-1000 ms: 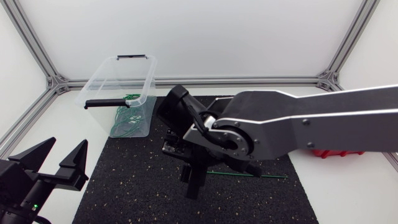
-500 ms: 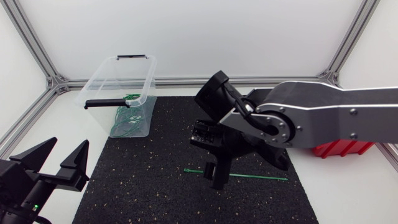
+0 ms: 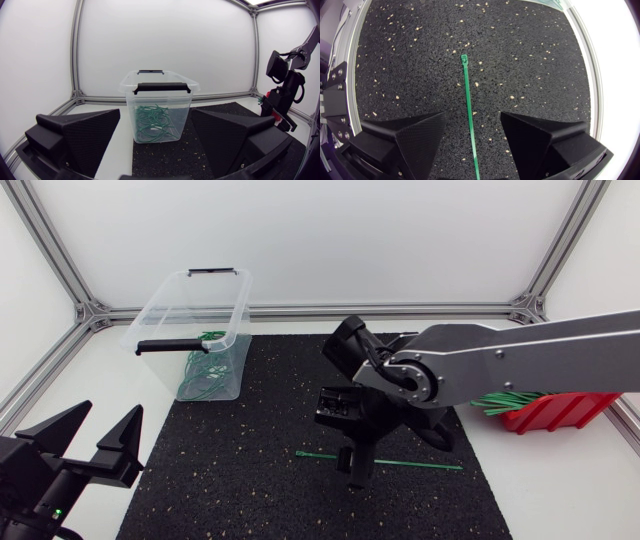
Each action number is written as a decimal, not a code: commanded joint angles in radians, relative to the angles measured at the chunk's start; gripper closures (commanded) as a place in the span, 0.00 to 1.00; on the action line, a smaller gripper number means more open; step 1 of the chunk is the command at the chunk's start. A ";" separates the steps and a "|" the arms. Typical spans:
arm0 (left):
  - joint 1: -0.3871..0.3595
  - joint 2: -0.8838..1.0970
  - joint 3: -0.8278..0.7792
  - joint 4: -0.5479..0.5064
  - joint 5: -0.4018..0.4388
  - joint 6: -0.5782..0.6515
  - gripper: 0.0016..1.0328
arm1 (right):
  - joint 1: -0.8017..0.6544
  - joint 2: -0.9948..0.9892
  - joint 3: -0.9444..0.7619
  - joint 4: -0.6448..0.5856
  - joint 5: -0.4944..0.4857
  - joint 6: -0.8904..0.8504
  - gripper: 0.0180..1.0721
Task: Take a green cable tie from the red box, thread the tail through the head to close it, then place it in the transparent bin on the left.
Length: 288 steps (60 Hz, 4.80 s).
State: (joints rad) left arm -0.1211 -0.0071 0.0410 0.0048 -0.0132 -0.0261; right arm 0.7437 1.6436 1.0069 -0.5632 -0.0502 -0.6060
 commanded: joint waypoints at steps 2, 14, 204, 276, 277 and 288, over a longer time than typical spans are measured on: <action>-0.005 -0.004 -0.039 -0.022 -0.002 -0.012 0.04 | -0.007 0.050 0.018 0.013 -0.013 -0.035 0.45; -0.011 -0.004 -0.039 -0.020 -0.002 -0.014 0.04 | -0.035 0.113 0.033 0.025 -0.027 -0.054 0.49; -0.005 -0.005 -0.039 -0.017 -0.002 -0.021 0.04 | 0.368 -0.108 -0.401 0.425 0.569 -0.072 0.35; 0.003 -0.005 -0.039 -0.020 -0.002 -0.021 0.04 | -0.087 0.283 0.173 0.029 -0.221 -0.040 0.60; 0.003 -0.005 -0.039 -0.020 -0.002 -0.021 0.04 | -0.092 0.285 0.173 0.028 -0.229 -0.040 0.60; 0.005 -0.005 -0.039 -0.020 -0.002 -0.021 0.04 | -0.107 0.275 0.141 0.069 -0.191 -0.032 0.60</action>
State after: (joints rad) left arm -0.1253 -0.0071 0.0410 0.0048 -0.0132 -0.0269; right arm 0.6437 1.9080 1.1675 -0.5091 -0.2573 -0.6327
